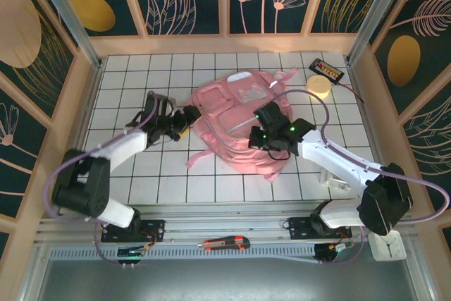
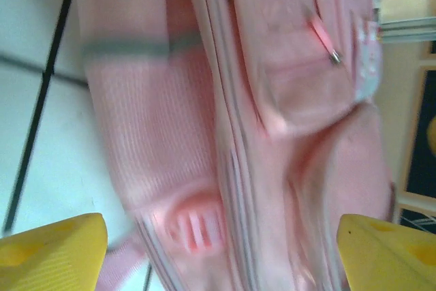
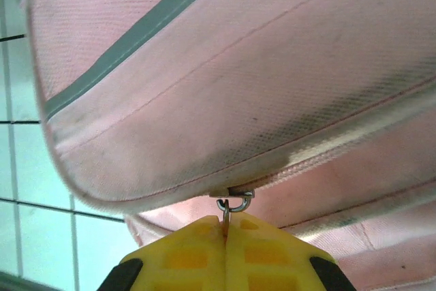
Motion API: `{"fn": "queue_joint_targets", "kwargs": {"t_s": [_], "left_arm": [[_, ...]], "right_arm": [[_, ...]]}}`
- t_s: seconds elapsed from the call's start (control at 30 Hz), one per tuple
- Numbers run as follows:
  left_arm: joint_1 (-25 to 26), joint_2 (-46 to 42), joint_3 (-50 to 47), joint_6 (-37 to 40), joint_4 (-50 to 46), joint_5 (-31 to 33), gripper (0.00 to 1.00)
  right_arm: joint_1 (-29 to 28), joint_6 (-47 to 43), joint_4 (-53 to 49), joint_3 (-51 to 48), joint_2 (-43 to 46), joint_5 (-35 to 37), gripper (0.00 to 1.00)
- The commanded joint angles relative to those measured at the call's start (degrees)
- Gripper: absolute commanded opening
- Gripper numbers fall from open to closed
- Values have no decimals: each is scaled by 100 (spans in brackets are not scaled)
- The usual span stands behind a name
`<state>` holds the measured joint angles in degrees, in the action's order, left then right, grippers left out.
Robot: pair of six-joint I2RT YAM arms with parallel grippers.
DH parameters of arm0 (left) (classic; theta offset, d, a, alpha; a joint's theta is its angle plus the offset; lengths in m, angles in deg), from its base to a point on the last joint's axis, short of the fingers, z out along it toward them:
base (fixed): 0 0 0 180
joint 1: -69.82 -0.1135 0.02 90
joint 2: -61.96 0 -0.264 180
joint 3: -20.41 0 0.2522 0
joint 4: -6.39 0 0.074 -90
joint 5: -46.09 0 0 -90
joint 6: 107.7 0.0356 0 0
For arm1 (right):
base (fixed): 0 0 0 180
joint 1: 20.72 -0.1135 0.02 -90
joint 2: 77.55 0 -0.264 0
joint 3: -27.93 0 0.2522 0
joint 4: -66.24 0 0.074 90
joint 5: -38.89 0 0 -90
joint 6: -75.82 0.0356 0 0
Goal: Pack the student bag
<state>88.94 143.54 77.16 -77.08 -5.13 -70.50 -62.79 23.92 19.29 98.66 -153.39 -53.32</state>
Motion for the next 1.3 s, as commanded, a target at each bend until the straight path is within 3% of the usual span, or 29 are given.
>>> {"fn": "queue_joint_targets", "kwargs": {"t_s": [0.0,0.2,0.33,0.53,0.63,0.7,0.73,0.87,0.97,1.13,1.27], "left_arm": [[478,-721,-770,-1096,570,48,88],[1701,-963,-1841,-2861,2433,691,77],[1852,-1005,-2051,-3117,2682,956,62],[1855,-931,-2217,-3227,2963,1082,52],[1859,-798,-2277,-3287,3182,1162,37],[1850,-681,-2291,-3265,3292,1195,17],[1850,-646,-2313,-3249,3327,1210,1],[1685,-819,-2474,-3100,3080,1236,0],[1239,-1192,-2675,-2923,2747,1059,0],[525,-1730,-2555,-2264,1715,689,0],[393,-1699,-2496,-2122,1584,555,0]], "right_arm": [[-317,488,296,278,-69,-420,0],[-916,803,457,641,-392,-610,0],[-1238,917,488,807,-638,-528,0],[-1437,1063,621,822,-726,-499,0],[-1505,1082,621,838,-763,-498,0],[-1511,1083,511,859,-781,-461,0],[-1506,1077,399,868,-776,-402,0],[-1353,1007,-312,825,-647,-174,0],[-1083,879,-963,627,-397,27,0],[-327,428,-1774,376,118,336,0],[398,-102,-2023,414,279,519,0]]}}
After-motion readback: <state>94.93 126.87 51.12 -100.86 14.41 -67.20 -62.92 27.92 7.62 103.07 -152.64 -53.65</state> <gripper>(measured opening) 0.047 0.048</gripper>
